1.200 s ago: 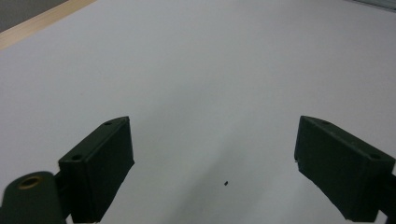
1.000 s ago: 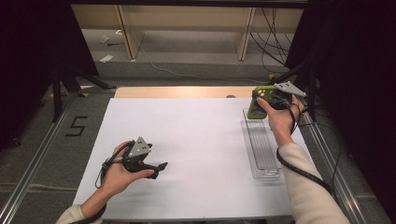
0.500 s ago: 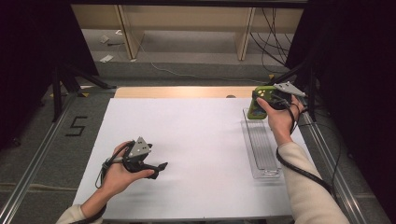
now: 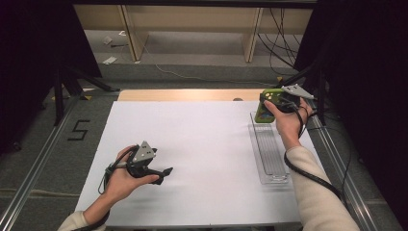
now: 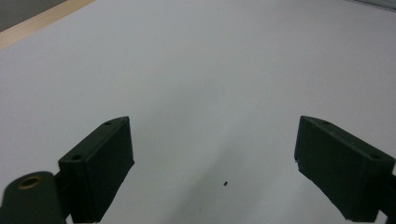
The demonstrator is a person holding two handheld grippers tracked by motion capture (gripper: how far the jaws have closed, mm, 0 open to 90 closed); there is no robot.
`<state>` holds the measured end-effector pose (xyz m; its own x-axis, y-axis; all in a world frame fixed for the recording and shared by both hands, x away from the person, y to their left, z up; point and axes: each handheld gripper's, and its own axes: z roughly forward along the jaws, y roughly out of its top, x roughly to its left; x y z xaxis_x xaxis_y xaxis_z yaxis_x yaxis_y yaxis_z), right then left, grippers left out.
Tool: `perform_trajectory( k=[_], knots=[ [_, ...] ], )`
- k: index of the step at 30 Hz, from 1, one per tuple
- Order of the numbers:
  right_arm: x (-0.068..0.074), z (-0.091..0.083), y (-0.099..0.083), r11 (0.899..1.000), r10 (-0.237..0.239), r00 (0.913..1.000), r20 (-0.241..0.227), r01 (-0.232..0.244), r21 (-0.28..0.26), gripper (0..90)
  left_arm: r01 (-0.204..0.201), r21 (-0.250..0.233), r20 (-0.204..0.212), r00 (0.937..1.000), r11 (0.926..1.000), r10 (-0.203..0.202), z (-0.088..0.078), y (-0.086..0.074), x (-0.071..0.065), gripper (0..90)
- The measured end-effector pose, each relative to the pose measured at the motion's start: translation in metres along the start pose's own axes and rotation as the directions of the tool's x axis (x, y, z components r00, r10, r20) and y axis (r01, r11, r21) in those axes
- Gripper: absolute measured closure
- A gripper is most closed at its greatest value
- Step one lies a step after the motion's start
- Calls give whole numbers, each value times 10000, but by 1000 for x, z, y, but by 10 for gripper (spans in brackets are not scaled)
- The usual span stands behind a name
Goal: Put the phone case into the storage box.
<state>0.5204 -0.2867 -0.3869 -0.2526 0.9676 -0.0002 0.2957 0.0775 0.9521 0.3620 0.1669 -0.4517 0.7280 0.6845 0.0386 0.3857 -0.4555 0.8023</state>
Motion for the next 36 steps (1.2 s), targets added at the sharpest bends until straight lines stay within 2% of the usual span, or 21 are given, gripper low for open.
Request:
perform_trajectory(
  k=[36],
  knots=[
    [-1,8,-3,9999,-19,10000,43,18,155,165,-8,-1,22,10000,10000,8,0,0,0,112]
  ],
)
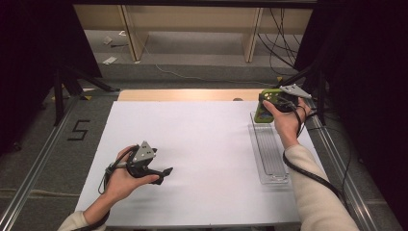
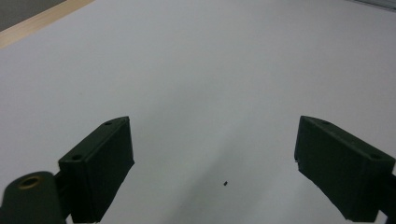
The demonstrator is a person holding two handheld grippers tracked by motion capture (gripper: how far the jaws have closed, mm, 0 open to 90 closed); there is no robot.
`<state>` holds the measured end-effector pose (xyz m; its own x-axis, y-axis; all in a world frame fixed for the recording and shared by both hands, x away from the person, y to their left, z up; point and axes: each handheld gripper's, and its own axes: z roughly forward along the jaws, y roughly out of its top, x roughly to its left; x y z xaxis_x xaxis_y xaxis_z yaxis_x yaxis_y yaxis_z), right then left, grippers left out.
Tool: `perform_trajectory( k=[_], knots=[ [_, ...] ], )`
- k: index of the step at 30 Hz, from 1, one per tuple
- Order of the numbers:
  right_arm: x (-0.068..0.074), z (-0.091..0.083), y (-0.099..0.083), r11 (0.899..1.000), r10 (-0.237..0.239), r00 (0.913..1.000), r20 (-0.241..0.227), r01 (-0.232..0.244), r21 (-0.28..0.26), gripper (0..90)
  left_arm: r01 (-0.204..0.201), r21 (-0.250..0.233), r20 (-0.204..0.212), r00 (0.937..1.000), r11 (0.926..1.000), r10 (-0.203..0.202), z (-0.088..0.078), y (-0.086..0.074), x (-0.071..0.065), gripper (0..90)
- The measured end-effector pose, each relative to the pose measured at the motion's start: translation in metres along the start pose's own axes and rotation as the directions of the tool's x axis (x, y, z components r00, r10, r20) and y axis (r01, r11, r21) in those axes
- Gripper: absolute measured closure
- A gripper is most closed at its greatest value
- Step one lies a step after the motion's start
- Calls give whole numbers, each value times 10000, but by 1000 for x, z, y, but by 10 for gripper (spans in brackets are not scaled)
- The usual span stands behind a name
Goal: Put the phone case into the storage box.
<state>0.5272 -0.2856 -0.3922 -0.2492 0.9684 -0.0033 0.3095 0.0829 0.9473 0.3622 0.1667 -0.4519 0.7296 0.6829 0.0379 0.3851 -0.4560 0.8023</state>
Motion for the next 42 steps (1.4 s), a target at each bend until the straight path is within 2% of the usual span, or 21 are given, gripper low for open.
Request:
perform_trajectory(
  k=[42],
  knots=[
    [-1,8,-4,9998,-54,10000,22,53,170,165,29,-18,30,10000,10000,-29,0,0,0,112]
  ],
)
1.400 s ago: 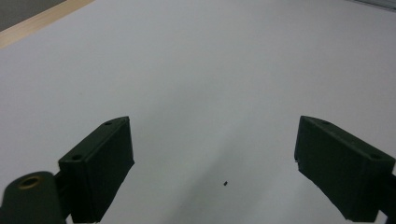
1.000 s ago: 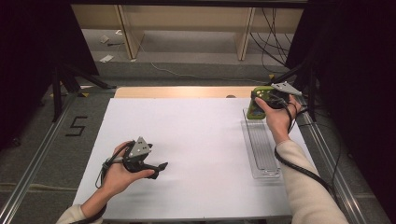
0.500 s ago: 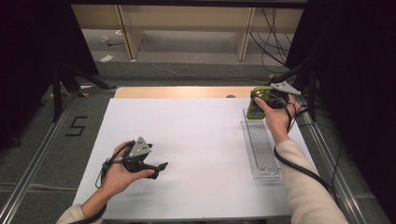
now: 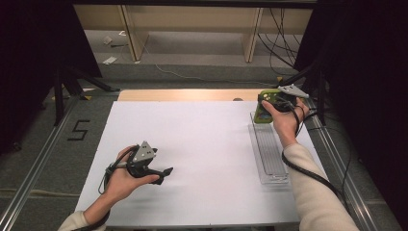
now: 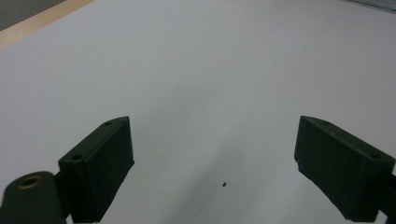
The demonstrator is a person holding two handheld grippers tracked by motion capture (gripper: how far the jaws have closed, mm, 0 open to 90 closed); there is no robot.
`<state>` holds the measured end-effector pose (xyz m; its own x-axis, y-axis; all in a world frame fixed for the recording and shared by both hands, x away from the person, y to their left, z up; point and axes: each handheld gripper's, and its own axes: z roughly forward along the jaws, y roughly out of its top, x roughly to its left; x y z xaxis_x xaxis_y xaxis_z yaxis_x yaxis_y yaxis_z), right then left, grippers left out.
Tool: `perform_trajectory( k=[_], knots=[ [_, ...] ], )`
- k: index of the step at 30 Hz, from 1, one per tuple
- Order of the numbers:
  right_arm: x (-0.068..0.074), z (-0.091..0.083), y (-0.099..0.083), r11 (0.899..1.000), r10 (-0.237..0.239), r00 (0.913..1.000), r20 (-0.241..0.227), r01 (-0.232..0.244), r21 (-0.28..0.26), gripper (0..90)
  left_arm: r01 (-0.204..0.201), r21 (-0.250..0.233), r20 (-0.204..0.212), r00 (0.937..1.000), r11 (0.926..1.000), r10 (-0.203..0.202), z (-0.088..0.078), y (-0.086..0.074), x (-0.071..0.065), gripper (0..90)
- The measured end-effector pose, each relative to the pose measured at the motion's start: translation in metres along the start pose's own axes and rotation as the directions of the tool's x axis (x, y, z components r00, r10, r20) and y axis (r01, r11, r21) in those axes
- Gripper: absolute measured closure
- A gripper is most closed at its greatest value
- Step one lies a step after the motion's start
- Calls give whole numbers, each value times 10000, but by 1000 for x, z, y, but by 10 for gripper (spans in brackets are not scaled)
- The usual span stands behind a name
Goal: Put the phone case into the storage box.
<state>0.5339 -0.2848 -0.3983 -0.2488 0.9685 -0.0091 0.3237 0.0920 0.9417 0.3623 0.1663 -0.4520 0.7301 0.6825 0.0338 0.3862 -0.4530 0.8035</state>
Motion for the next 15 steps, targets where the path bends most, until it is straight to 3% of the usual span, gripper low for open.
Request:
perform_trajectory(
  k=[15],
  knots=[
    [2,5,-2,9999,-40,10000,-39,41,151,165,27,-16,8,10000,10000,-27,0,0,0,112]
  ],
)
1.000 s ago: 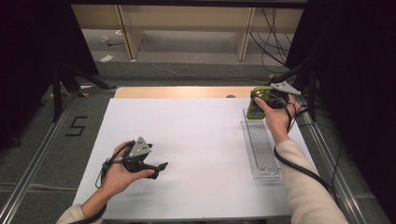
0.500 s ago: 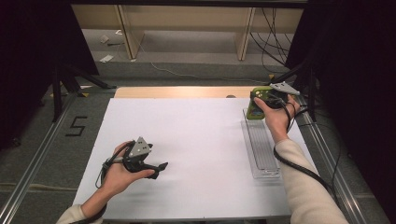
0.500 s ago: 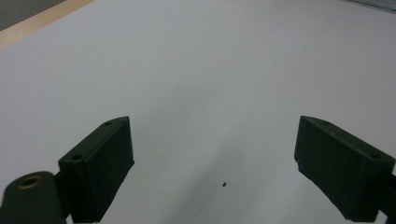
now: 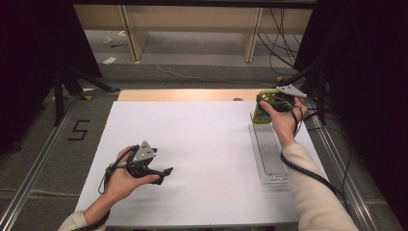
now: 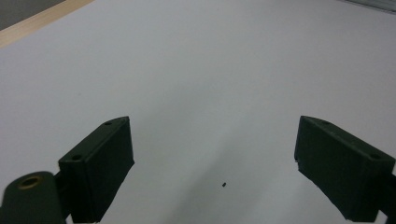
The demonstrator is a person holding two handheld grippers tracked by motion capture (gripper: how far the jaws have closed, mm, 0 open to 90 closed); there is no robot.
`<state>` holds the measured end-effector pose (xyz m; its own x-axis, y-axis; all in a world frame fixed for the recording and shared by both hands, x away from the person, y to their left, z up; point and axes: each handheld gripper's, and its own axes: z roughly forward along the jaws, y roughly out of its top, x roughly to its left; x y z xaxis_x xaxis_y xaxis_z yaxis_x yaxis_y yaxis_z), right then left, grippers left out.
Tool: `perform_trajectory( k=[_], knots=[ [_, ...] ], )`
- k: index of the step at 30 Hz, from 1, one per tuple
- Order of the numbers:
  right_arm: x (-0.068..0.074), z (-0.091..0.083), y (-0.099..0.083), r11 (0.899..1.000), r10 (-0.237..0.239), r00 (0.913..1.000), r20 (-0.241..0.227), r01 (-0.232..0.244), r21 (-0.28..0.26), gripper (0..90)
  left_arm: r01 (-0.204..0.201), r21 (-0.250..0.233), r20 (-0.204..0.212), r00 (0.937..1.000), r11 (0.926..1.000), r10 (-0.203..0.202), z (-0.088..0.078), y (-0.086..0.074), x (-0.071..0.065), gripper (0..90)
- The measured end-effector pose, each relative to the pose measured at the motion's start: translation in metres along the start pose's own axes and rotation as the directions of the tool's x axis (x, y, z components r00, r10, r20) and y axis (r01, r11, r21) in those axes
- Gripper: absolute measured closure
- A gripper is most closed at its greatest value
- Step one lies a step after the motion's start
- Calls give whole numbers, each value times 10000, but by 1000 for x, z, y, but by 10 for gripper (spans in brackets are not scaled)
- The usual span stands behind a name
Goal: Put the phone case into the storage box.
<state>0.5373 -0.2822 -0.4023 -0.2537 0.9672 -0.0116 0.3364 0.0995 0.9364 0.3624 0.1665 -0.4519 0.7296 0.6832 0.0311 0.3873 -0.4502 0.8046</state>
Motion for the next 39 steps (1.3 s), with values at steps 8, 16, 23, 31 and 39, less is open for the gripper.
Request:
perform_trajectory(
  k=[8,16,23,31,39],
  knots=[
    [0,1,-1,10000,-29,10000,18,29,5,165,3,-13,-3,10000,10000,-3,1,0,0,112],
    [0,3,-1,10000,-37,10000,31,37,66,165,20,-4,-18,10000,10000,-20,0,0,0,112],
    [0,4,-2,10000,-55,10000,26,55,51,165,6,-20,0,10000,10000,-6,0,0,0,112],
    [-1,5,-1,9999,-46,10000,48,45,91,165,9,6,3,10000,10000,-9,0,0,0,113],
    [-1,6,-2,9999,-69,10000,47,69,104,165,12,-17,2,10000,10000,-12,1,0,0,113]
  ],
)
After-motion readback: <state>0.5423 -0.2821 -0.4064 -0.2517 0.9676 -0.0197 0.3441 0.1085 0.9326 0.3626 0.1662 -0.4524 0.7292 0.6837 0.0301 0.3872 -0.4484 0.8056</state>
